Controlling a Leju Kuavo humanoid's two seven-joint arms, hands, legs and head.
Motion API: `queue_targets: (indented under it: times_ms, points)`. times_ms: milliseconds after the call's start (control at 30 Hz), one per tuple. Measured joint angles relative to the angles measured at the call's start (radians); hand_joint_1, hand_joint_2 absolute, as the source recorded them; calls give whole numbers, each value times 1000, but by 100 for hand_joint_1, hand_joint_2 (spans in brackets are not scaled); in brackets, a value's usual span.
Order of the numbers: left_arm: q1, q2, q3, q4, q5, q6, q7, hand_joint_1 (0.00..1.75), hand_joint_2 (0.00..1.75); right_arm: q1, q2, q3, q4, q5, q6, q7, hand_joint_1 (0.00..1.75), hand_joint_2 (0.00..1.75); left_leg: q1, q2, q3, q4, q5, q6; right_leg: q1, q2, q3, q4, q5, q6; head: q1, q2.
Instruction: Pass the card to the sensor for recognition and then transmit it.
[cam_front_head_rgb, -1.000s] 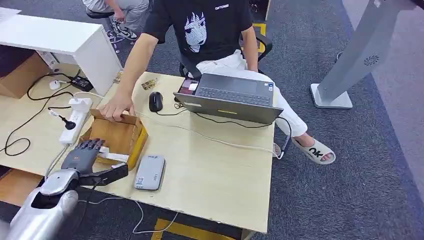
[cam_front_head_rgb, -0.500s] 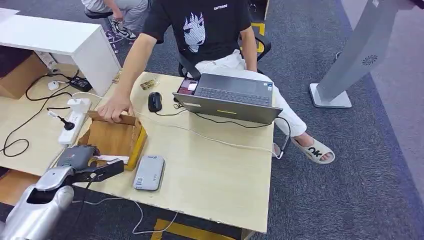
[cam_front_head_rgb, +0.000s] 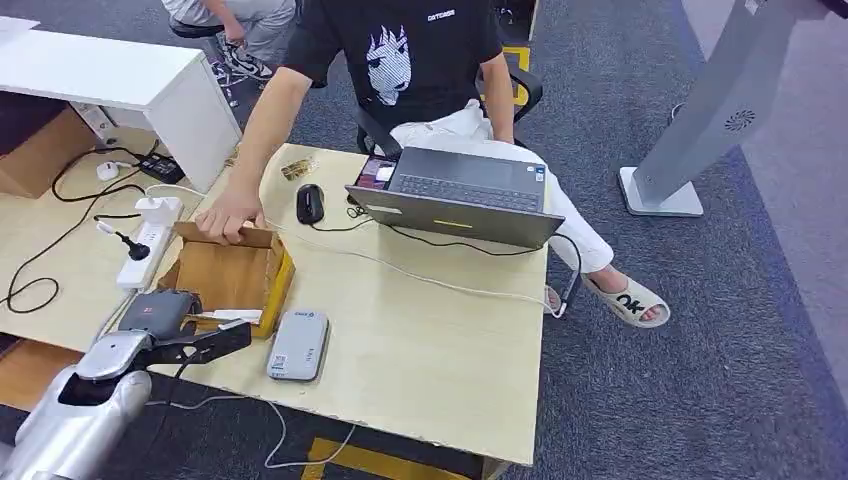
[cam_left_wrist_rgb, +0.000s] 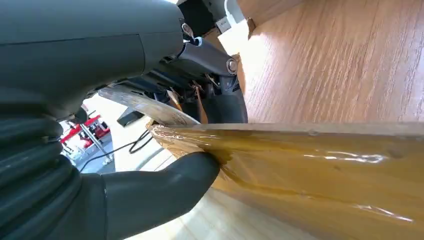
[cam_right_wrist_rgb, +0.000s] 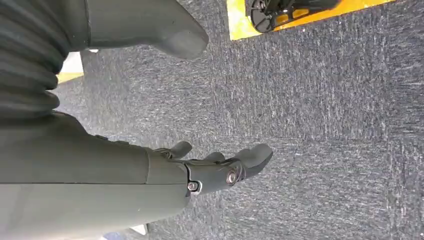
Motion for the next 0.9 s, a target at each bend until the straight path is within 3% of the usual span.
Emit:
queue_targets:
  times_ms: [600, 667, 900]
  points:
    - [-7, 0, -18, 23, -45, 91, -11, 175, 175, 5, -2, 43, -8, -3, 10, 3, 0, 175, 0, -1, 1, 0, 1, -1, 0, 0, -2, 0, 0, 0, 0, 0]
    - [-7, 3, -21, 16, -45, 86, -13, 154, 175, 8, -2, 46, -15, -3, 14, 3, 0, 175, 0, -1, 1, 0, 1, -1, 0, 0, -2, 0, 0, 0, 0, 0]
    - [-7, 12, -36, -16, -48, 69, -13, 154, 175, 12, -2, 57, -28, -3, 17, 3, 0, 175, 0, 0, -2, 1, 1, -1, 0, 0, -5, 0, 1, 0, 0, 0]
